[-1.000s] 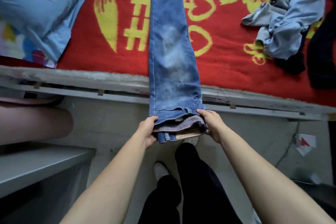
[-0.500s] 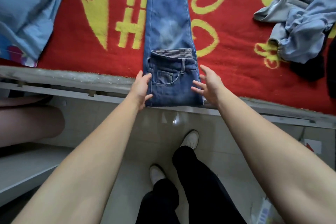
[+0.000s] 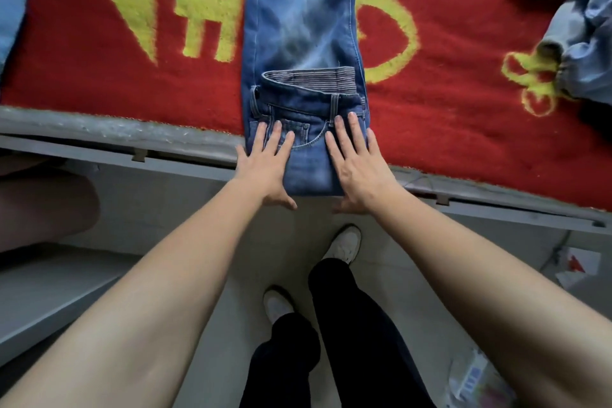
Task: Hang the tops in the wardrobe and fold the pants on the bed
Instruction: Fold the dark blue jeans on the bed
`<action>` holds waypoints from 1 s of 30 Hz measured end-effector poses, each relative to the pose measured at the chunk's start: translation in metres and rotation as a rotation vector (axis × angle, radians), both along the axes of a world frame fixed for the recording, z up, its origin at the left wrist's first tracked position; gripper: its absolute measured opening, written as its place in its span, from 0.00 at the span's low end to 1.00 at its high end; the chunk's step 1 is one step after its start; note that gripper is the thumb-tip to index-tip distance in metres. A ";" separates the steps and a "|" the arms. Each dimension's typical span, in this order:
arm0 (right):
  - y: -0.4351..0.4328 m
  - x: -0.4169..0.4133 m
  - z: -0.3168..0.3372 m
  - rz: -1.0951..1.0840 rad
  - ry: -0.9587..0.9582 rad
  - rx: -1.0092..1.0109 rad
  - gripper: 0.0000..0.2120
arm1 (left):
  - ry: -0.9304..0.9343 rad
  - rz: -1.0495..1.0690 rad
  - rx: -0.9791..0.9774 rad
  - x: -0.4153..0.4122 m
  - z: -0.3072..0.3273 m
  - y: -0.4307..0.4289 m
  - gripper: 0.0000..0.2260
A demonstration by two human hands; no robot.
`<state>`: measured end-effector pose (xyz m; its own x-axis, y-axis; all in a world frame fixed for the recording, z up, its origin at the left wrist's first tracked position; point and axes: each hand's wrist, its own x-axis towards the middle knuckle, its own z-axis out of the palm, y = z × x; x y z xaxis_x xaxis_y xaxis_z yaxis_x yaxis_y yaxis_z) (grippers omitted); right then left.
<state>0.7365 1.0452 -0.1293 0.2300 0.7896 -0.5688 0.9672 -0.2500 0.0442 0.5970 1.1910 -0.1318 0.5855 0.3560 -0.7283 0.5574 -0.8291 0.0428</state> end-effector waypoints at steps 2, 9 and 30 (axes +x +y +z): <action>0.004 0.001 -0.015 0.010 -0.060 -0.009 0.71 | 0.002 -0.023 0.052 -0.001 -0.014 -0.002 0.68; -0.009 0.003 -0.028 0.031 -0.023 0.170 0.36 | -0.084 -0.102 0.332 -0.010 -0.033 -0.028 0.49; 0.195 0.247 0.156 -0.783 0.764 0.384 0.28 | -0.792 0.950 -0.255 0.160 0.156 0.235 0.20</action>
<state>0.9839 1.2404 0.0272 0.4318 0.7340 -0.5242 0.2836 -0.6622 -0.6936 0.7567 1.4258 0.0244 0.4825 0.7763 -0.4058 0.6763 -0.0357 0.7358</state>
